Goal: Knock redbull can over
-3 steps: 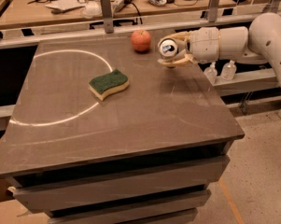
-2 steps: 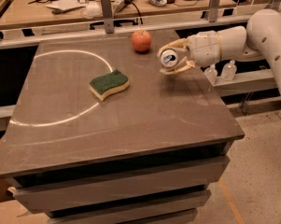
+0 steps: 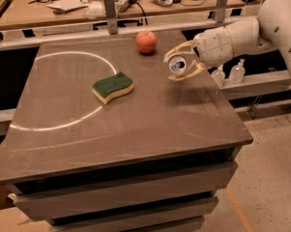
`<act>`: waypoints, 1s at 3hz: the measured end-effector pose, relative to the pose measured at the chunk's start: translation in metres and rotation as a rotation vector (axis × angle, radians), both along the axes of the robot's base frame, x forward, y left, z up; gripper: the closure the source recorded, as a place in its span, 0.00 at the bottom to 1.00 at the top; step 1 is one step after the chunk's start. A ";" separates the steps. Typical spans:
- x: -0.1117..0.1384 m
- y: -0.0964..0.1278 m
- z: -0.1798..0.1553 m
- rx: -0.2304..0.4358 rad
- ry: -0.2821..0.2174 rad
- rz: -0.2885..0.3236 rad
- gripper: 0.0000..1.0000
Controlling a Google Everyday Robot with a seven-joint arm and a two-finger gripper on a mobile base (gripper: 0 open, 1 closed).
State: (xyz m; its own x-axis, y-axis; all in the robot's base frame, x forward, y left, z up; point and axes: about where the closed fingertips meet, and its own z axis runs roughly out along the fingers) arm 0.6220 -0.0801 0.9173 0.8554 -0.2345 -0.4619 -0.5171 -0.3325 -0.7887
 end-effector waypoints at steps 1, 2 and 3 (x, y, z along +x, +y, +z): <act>-0.013 0.011 -0.012 -0.095 -0.038 0.068 1.00; -0.024 0.016 -0.018 -0.310 -0.076 0.101 1.00; -0.026 0.014 -0.016 -0.387 -0.091 0.097 1.00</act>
Offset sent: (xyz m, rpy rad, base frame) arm -0.0340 0.0091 -0.0206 -0.4293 -0.0881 0.1391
